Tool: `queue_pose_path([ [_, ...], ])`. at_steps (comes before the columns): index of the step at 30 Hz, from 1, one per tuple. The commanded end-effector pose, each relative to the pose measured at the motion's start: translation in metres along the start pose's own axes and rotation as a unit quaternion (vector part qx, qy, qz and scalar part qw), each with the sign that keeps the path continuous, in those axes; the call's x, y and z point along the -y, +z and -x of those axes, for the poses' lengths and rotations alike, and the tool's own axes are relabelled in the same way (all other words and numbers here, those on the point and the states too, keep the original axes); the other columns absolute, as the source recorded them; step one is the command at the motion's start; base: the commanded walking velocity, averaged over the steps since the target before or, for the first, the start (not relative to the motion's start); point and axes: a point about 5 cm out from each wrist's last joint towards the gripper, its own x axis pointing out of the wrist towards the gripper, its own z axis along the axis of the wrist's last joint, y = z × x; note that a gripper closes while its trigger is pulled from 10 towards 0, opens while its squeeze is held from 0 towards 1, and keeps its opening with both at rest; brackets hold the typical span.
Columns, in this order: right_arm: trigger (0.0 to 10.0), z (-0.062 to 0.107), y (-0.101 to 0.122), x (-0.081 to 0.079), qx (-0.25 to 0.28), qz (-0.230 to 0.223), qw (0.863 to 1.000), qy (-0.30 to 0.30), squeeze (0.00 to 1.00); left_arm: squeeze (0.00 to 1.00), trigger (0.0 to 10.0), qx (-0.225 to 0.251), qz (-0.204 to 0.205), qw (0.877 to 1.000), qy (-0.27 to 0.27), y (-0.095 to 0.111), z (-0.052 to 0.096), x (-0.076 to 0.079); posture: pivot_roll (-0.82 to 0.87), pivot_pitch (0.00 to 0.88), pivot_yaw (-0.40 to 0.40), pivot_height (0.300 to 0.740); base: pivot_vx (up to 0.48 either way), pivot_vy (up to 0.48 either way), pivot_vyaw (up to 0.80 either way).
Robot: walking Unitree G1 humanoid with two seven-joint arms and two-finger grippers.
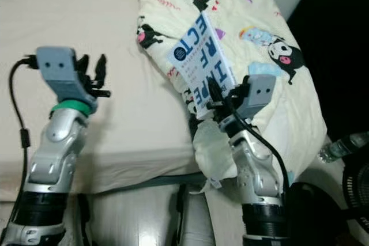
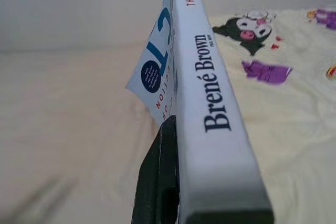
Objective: Clean up the room
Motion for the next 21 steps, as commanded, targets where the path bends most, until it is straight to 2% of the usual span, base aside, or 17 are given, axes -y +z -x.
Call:
queue_pose_path([
  [1,10.0,0.001,0.003,0.007,0.017,0.012,1.000,-0.013,0.00,0.00,10.0,0.000,0.000,1.000,-0.009,-0.001,-0.001,0.005,-0.06,0.027,-0.048,0.602,0.000,0.000,0.00],
  [21,10.0,0.003,-0.006,0.010,0.020,0.010,0.999,-0.027,0.00,0.00,10.0,-0.010,0.005,0.999,-0.041,0.002,-0.010,0.020,-0.05,0.027,-0.031,0.681,0.000,0.000,0.00],
])
